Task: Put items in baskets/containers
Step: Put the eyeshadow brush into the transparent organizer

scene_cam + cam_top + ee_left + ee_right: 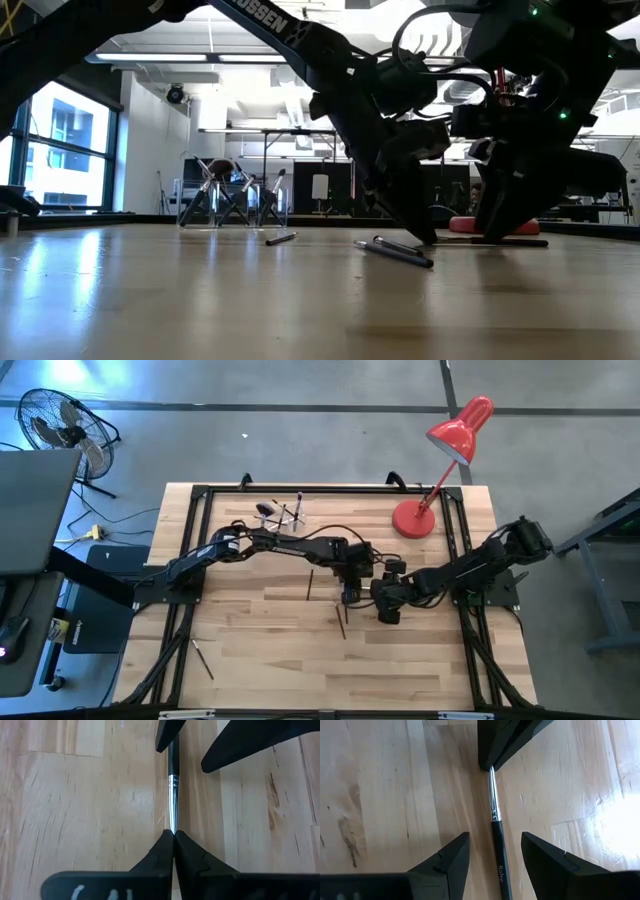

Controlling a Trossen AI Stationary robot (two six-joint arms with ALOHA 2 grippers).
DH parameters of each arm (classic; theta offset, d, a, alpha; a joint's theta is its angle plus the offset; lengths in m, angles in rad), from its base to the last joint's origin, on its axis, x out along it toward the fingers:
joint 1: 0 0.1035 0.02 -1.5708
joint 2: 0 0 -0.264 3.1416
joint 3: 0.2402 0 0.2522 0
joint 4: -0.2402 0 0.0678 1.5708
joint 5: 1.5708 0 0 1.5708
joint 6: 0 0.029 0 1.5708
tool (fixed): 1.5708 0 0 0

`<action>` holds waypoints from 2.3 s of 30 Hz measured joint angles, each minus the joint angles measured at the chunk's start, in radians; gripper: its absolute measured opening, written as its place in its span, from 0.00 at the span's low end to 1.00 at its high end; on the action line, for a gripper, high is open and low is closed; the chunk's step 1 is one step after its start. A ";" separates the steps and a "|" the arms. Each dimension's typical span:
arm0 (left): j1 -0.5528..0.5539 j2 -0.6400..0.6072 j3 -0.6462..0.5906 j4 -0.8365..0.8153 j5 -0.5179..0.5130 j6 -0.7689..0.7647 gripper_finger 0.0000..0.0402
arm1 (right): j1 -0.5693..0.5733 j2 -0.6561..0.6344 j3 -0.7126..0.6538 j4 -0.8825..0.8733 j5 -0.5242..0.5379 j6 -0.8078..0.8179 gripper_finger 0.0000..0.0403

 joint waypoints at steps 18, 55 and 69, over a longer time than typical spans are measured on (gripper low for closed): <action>-0.002 0.002 0.051 -0.034 0.017 -0.022 0.00 | -0.001 0.000 0.000 0.004 -0.014 0.001 0.41; -0.002 -0.004 0.200 -0.242 0.030 0.035 0.00 | -0.035 0.001 0.000 0.054 -0.017 -0.015 0.29; -0.002 -0.004 0.200 -0.270 -0.011 0.046 0.00 | -0.040 0.001 0.016 0.061 -0.029 -0.051 0.08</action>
